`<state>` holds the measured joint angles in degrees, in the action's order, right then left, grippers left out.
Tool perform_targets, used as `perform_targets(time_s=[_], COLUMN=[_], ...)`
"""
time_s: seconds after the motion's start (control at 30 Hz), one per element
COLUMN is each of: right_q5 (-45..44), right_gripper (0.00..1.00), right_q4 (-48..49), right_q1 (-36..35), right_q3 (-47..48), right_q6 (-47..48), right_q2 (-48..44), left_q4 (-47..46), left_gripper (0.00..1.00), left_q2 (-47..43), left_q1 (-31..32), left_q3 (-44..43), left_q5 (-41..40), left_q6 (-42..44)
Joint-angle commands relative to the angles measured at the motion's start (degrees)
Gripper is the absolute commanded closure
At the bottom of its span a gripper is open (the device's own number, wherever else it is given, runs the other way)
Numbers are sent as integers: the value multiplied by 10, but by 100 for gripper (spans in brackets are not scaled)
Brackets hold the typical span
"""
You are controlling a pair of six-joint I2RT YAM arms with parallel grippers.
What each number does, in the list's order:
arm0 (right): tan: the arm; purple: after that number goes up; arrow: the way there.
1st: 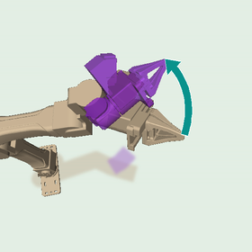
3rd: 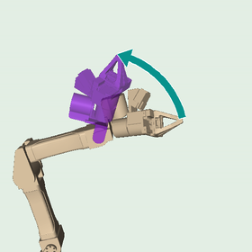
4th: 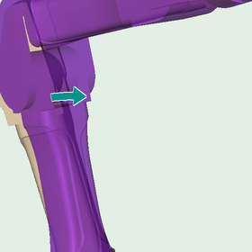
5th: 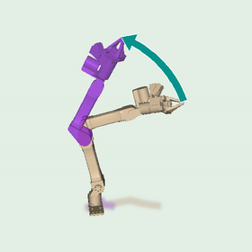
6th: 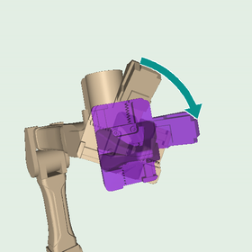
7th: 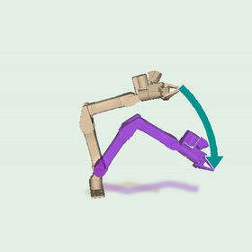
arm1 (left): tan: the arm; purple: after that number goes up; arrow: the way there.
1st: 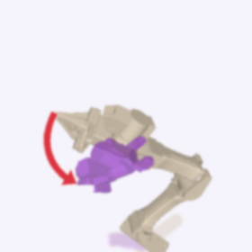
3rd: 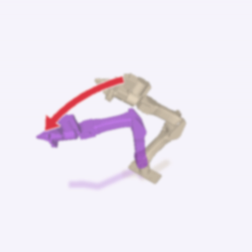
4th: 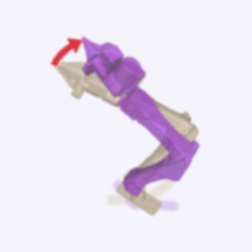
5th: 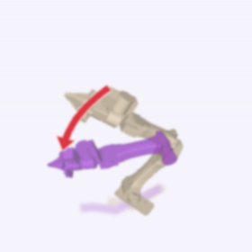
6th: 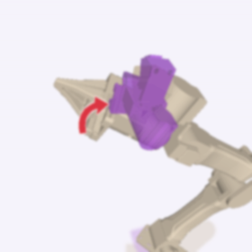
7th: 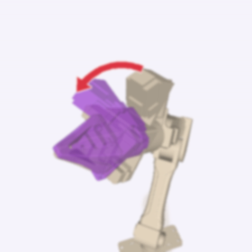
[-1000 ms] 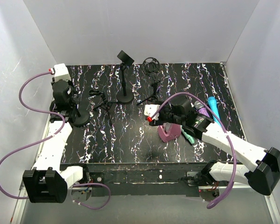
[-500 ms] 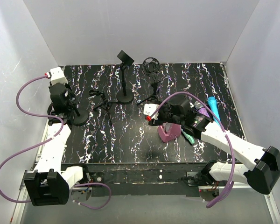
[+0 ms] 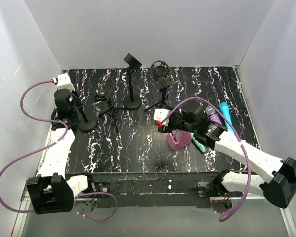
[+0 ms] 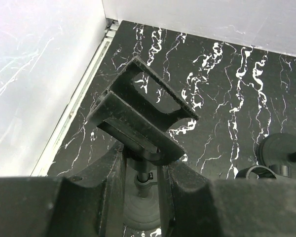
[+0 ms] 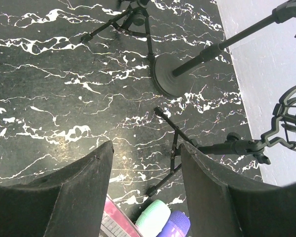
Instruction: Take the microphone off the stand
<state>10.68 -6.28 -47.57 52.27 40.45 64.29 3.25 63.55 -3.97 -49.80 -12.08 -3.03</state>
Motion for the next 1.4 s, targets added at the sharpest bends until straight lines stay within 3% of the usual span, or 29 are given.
perform_targets(time_s=[0.0, 0.83, 0.97, 1.1, 1.2, 1.37], right_q5=[7, 8, 10, 3, -11, -42], right_gripper=[36, 37, 36, 36, 33, 20], right_q4=[23, -7, -19, -40, -57, -133], right_q1=[2, 2, 2, 2, 1, 5], right_q3=[-2, 10, 24, 48, 75, 149], right_q6=[-17, -27, -27, -35, -63, -142], right_q2=[-14, -15, -15, -14, -12, 0], left_q4=[109, 125, 127, 149, 174, 224], left_gripper=[100, 99, 35, 2, 2, 2], left_q2=[3, 4, -22, -47, -69, -122], left_q1=[-1, -10, -9, -9, -9, -10], left_q3=[34, 109, 96, 64, 35, -4], left_q5=[37, 93, 118, 144, 152, 153], left_q6=[-6, 19, 19, 7, -4, -9])
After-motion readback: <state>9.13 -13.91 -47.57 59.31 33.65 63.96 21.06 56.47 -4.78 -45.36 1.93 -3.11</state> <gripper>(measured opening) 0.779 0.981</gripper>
